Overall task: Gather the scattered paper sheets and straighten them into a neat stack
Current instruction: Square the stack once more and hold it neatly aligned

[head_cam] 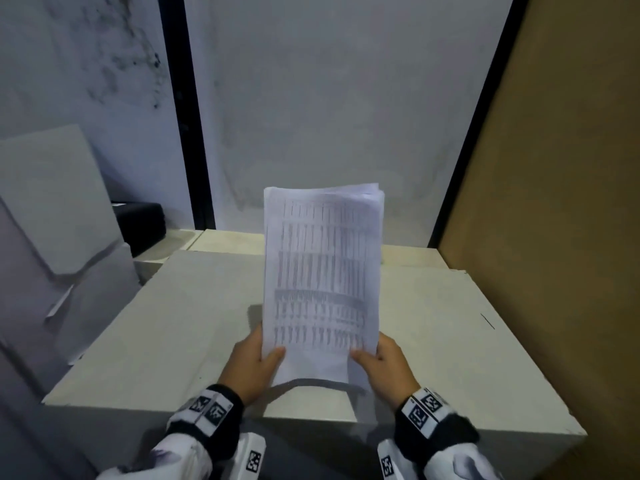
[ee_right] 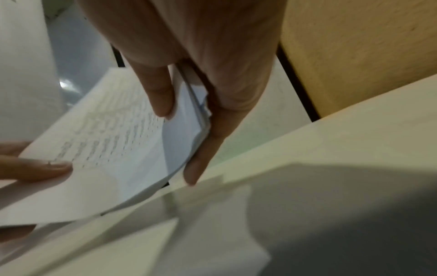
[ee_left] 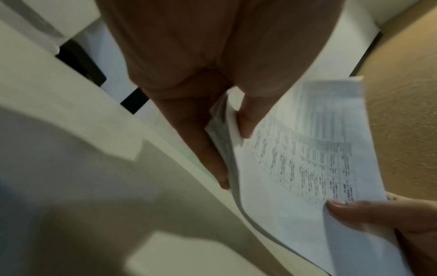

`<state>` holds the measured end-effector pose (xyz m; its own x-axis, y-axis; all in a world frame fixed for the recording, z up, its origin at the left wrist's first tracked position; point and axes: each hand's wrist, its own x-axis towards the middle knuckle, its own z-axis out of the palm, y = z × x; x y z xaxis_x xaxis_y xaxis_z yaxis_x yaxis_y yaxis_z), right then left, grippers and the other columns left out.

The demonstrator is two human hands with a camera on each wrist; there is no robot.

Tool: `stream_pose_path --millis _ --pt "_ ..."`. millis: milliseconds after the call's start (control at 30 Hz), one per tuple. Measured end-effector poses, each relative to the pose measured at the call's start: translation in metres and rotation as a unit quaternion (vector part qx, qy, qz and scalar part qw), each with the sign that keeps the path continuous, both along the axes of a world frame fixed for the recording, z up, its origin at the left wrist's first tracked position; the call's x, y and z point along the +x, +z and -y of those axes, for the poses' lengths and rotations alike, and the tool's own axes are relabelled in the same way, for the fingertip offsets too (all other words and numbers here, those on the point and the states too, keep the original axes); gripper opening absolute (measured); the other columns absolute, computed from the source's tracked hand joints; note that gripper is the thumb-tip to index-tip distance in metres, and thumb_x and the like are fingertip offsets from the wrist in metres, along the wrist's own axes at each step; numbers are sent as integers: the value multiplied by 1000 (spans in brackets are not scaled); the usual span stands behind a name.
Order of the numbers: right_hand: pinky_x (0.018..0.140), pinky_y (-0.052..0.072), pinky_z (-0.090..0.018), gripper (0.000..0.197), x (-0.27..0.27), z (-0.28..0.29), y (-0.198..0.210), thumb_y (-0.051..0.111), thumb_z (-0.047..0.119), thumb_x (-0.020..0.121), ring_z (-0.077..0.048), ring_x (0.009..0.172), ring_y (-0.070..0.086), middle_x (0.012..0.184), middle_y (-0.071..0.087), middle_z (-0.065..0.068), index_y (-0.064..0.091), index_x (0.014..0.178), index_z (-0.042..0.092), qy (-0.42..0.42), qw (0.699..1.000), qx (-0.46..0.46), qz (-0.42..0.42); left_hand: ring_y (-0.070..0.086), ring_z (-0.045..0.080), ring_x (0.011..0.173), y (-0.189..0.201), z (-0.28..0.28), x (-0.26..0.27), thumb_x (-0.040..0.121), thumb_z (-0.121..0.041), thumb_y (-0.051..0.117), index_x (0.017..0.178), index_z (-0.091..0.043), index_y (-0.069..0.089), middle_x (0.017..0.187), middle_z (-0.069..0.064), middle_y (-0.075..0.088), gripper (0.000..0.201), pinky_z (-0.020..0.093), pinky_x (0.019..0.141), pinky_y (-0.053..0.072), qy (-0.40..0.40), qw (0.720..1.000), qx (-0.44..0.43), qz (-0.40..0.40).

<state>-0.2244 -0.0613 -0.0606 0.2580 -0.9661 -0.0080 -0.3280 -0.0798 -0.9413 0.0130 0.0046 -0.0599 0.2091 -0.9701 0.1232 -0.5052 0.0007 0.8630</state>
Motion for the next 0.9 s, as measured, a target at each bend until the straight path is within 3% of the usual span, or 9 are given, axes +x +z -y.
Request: stream_pose_path --millis 67,167,233,400,533,633,733,833,900 --pt "90 60 -40 24 11 0 10 60 7 98 -25 109 70 116 74 -1 67 111 25 37 999 36 14 62 9 99 12 -6 16 98 -15 56 141 -23 45 122 -6 63 45 12 79 48 -11 1000 14 20" --pt "57 62 -43 27 40 -5 19 59 6 99 -37 94 74 117 73 -7 65 121 19 70 988 124 66 65 15 93 21 -19 42 100 -17 51 142 -28 37 120 -5 61 46 22 64 56 -5 999 50 20" --pt "51 61 -43 29 62 -9 18 58 5 99 -40 91 74 119 72 -8 64 124 19 78 981 160 77 64 18 93 26 -28 57 100 -16 50 131 -30 40 116 -8 59 36 33 61 61 25 997 73 -5" --pt "57 63 -47 35 116 -10 10 59 0 96 -42 101 72 126 70 -10 63 124 20 131 957 238 105 66 23 89 22 -48 102 101 -15 49 127 -25 43 113 -4 62 29 36 54 59 99 985 128 -61" --pt "69 64 -55 38 155 -9 1 59 1 94 -44 99 72 129 66 -17 58 131 7 128 941 306 58 61 21 60 8 -47 134 97 -10 48 123 -15 47 93 5 64 27 28 45 46 131 967 211 -53" --pt "61 63 -49 43 179 -13 -11 55 10 89 -42 73 73 118 64 -25 47 132 6 95 941 324 -11 63 29 83 -4 -40 156 94 -14 51 122 -10 46 107 12 62 29 28 59 47 167 954 250 -6" --pt "66 63 -49 52 187 -14 -17 52 18 80 -37 71 71 113 67 -17 41 130 15 71 959 271 -53 64 32 94 -12 -35 179 95 -18 48 119 -16 47 116 14 64 25 31 71 48 192 953 233 29" --pt "62 61 -44 43 181 -30 -12 42 7 91 -34 63 67 114 66 -11 41 128 28 93 959 266 -8 65 31 93 -23 -32 193 94 -11 43 122 -13 59 118 12 67 33 30 73 50 155 958 234 63" --pt "66 62 -46 41 180 -34 -14 40 4 96 -31 61 65 113 67 -11 45 127 29 107 958 266 -5 65 30 101 -31 -33 197 94 -7 41 125 -11 63 122 10 68 38 32 83 52 133 958 238 90"
